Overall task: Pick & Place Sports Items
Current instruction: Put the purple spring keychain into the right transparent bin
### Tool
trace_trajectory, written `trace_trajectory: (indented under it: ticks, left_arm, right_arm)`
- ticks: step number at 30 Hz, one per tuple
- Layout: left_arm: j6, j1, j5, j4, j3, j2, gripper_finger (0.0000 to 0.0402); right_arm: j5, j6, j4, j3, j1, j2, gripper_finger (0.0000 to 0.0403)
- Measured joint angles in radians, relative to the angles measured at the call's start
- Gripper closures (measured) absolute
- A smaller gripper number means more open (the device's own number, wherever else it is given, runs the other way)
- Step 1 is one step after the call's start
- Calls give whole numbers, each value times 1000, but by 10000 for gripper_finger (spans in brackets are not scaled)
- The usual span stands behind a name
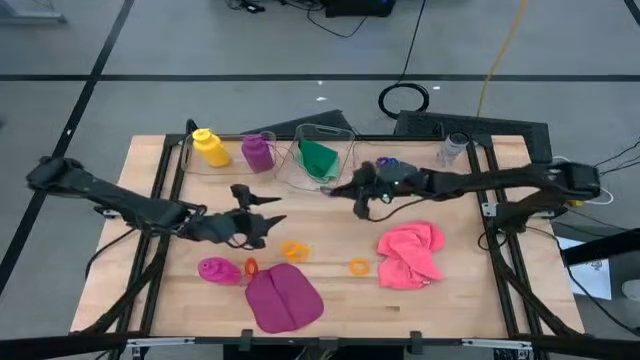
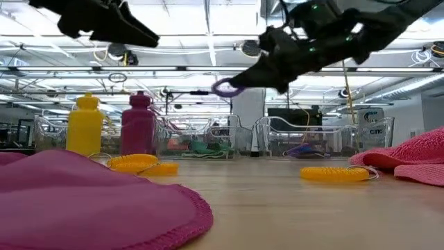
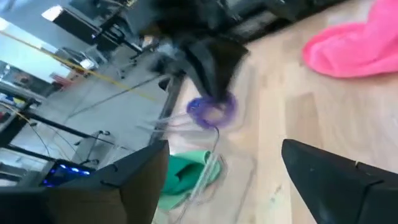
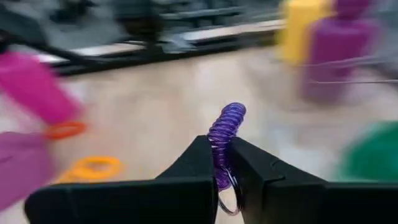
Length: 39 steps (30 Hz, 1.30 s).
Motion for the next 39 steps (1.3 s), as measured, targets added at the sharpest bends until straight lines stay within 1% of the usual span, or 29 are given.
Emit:
trace_trajectory:
  ticks: [4,10,13,15,17,20,23,25,30,36,39]
  left_arm:
    - [-35,14,18,-20,0,-7,158]
    - [-55,57,144,-30,0,7,175]
    - [-67,81,187,-39,0,17,183]
    - [-83,93,205,-41,0,15,189]
    - [-93,106,231,-55,0,16,194]
    - [-105,124,263,-61,0,16,200]
    - [-108,137,296,-62,0,16,206]
    - [-108,144,318,-61,0,16,210]
    - [-108,161,367,-61,0,16,215]
    - [-108,166,386,-61,0,16,215]
    - [-108,165,388,-60,0,16,215]
  right_arm:
    - [229,-44,-140,0,19,-95,402]
    - [553,-59,-301,0,55,-191,402]
    - [710,-46,-382,0,60,-216,402]
    - [796,-22,-438,0,51,-220,402]
    - [838,14,-508,0,30,-220,403]
    - [814,81,-599,0,-26,-215,403]
    - [737,136,-677,0,-93,-206,403]
    - [689,158,-689,-7,-133,-207,403]
    - [596,164,-629,-79,-211,-207,403]
    - [470,161,-524,-171,-289,-207,403]
    - [426,153,-482,-196,-312,-207,403]
